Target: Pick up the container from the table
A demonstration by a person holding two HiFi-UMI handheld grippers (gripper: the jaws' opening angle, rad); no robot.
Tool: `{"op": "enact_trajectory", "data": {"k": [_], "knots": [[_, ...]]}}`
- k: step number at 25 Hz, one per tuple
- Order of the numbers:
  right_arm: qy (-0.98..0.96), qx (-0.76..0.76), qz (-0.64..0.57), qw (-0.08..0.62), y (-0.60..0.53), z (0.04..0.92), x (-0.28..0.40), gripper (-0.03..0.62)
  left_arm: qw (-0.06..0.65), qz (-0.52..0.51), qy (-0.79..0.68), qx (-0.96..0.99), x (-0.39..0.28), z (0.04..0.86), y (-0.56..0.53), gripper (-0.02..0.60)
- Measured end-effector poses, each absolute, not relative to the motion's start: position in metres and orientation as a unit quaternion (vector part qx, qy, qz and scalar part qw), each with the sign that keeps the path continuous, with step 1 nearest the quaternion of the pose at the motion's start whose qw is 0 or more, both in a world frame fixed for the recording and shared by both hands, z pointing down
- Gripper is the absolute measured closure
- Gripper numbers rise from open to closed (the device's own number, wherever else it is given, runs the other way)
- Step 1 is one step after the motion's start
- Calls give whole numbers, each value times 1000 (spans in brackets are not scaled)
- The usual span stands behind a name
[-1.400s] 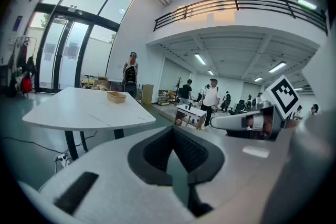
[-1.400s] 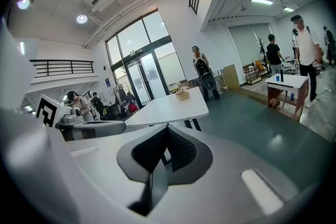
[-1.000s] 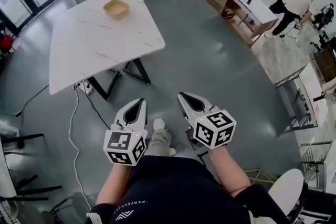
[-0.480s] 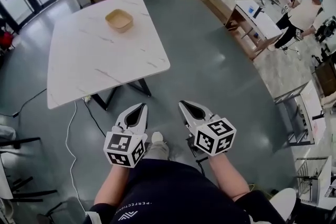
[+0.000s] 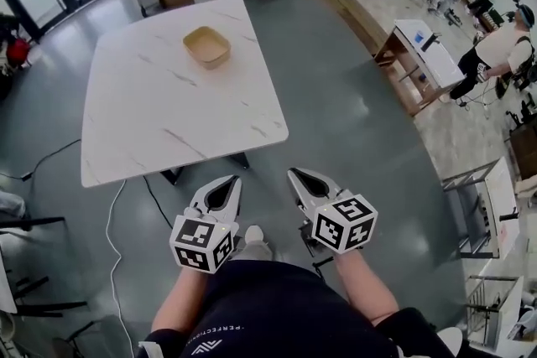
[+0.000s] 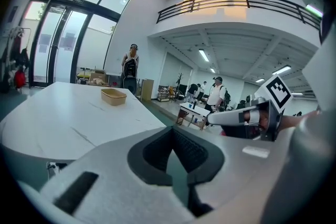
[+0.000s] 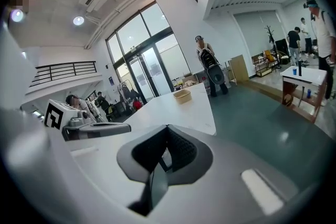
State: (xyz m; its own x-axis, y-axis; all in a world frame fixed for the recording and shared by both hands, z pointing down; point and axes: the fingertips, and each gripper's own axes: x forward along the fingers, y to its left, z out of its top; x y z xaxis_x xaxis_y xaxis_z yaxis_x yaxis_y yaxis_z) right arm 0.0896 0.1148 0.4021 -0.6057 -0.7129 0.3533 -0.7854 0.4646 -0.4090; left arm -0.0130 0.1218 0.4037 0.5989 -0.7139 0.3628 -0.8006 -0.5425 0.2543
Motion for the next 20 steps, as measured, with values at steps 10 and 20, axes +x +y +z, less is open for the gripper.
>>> {"op": "enact_trajectory", "data": {"k": [10, 20], "knots": [[-853, 432, 282, 75, 50, 412, 66, 595, 202, 109, -440, 868, -44, 413, 66, 586], [-851, 441, 269, 99, 20, 410, 52, 596, 202, 103, -410, 883, -46, 417, 33, 586]]}}
